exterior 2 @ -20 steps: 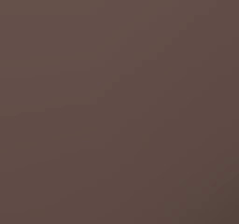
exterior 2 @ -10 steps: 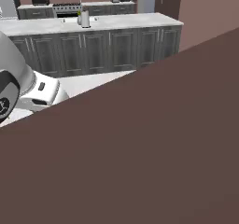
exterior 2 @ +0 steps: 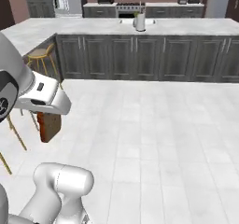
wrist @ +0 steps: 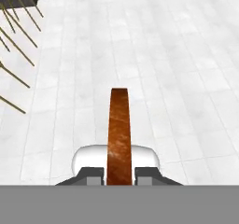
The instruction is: Start the toaster. Once the lever pops up, take the bread to the plate on the dining counter.
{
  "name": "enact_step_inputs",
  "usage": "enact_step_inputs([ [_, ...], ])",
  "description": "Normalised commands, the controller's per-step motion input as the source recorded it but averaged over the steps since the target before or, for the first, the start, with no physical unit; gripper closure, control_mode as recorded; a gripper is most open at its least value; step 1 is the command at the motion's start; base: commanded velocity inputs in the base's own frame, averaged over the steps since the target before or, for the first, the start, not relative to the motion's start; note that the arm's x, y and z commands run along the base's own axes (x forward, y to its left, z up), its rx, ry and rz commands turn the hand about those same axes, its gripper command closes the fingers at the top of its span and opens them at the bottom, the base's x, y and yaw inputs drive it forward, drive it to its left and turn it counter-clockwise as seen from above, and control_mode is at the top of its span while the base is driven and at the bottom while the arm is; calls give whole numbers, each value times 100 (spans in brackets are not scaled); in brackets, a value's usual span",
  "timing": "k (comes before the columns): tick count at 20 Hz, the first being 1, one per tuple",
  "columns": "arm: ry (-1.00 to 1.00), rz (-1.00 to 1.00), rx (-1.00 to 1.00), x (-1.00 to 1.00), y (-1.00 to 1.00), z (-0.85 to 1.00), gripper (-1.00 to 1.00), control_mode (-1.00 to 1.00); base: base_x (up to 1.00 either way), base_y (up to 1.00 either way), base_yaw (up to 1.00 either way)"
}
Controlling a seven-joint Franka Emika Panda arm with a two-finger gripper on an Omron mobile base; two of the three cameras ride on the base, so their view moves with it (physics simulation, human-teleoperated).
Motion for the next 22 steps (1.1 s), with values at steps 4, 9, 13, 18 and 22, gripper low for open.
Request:
enact_step_inputs([
  [4,0,0,0,0,0,0,100,100,84,-19,54],
  [9,0,0,0,0,0,0,100,100,83,-17,53],
  [13,0,0,0,0,0,0,100,100,78,-27,55],
  [18,0,0,0,0,0,0,100,100,71,-29,55],
  [22,0,0,0,0,0,0,100,100,71,-29,55],
])
